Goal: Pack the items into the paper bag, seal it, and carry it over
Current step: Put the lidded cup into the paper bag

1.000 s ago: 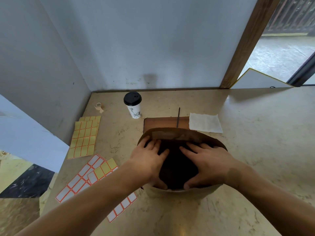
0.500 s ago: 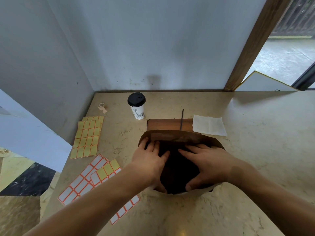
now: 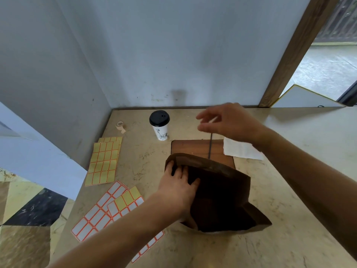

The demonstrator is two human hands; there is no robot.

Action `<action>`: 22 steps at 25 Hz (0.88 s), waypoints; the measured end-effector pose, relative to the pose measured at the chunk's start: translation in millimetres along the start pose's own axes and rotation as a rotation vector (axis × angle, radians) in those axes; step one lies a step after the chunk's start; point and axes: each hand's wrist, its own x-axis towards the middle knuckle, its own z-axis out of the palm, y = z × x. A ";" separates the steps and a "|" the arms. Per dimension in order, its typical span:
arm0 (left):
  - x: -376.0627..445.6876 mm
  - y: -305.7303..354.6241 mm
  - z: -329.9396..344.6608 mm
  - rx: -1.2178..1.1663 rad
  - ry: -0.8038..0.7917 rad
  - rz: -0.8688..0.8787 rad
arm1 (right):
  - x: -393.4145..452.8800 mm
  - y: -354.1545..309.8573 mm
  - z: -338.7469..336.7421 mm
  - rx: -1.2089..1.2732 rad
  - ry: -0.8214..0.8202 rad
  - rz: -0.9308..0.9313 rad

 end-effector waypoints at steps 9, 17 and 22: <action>0.6 -1.3 0.2 -0.013 0.017 0.040 | 153.6 10.5 83.4 -0.455 -0.145 -0.015; 4.0 -4.7 12.9 -0.030 0.052 0.009 | 236.9 31.3 147.7 -0.629 -0.357 0.016; 1.1 -1.7 13.8 -0.025 0.081 0.018 | 258.3 41.5 161.1 -0.592 -0.440 0.047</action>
